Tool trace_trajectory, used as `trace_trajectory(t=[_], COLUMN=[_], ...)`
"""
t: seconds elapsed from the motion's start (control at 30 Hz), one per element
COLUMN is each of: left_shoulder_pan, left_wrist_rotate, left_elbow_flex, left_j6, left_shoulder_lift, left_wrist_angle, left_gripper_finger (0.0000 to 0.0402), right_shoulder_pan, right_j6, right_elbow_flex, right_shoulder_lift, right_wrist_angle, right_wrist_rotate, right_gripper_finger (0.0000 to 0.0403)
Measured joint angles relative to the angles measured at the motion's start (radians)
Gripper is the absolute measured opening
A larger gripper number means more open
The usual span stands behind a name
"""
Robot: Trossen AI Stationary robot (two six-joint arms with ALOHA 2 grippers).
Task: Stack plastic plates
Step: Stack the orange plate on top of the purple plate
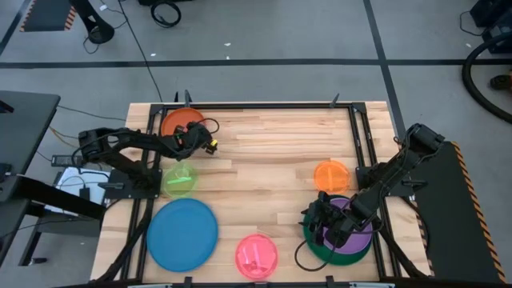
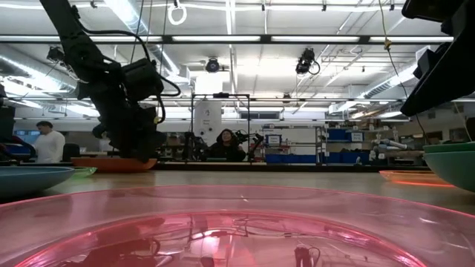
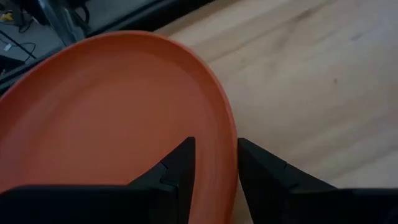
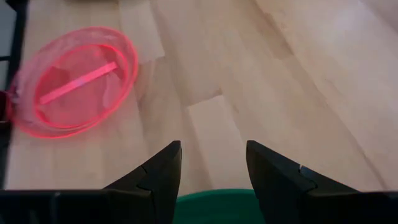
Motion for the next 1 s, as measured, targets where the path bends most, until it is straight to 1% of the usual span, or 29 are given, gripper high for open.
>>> trace_trajectory(t=[0.2,0.37,0.53,0.7,0.8,0.93,1.0], left_shoulder_pan=[0.044,0.071,0.067,0.053,0.034,0.042,0.050], left_wrist_rotate=[0.004,0.104,0.108,0.108,0.109,0.110,0.114], left_elbow_flex=[0.000,0.000,0.000,0.000,0.000,0.000,0.000], left_j6=[0.003,-0.071,-0.090,-0.007,0.073,0.076,0.071], left_shoulder_lift=[0.000,0.000,0.000,0.000,0.000,-0.001,-0.001], left_wrist_angle=[0.029,0.024,0.007,-0.005,-0.027,-0.085,-0.106], left_gripper_finger=[0.0123,0.0123,0.0123,0.0123,0.0123,0.0123,0.0121], right_shoulder_pan=[0.000,-0.007,-0.024,-0.037,-0.043,-0.050,-0.051], right_j6=[0.000,0.000,0.000,-0.001,-0.004,-0.014,-0.024], right_elbow_flex=[0.000,0.000,0.000,0.000,0.000,0.000,0.006], right_shoulder_lift=[0.000,0.000,-0.001,-0.001,-0.001,-0.001,-0.001], right_wrist_angle=[0.021,0.034,0.051,0.076,0.094,0.111,0.108], right_wrist_rotate=[-0.011,-0.019,-0.061,-0.082,-0.081,-0.082,-0.104], right_gripper_finger=[0.0190,0.0190,0.0190,0.0190,0.0190,0.0190,0.0190])
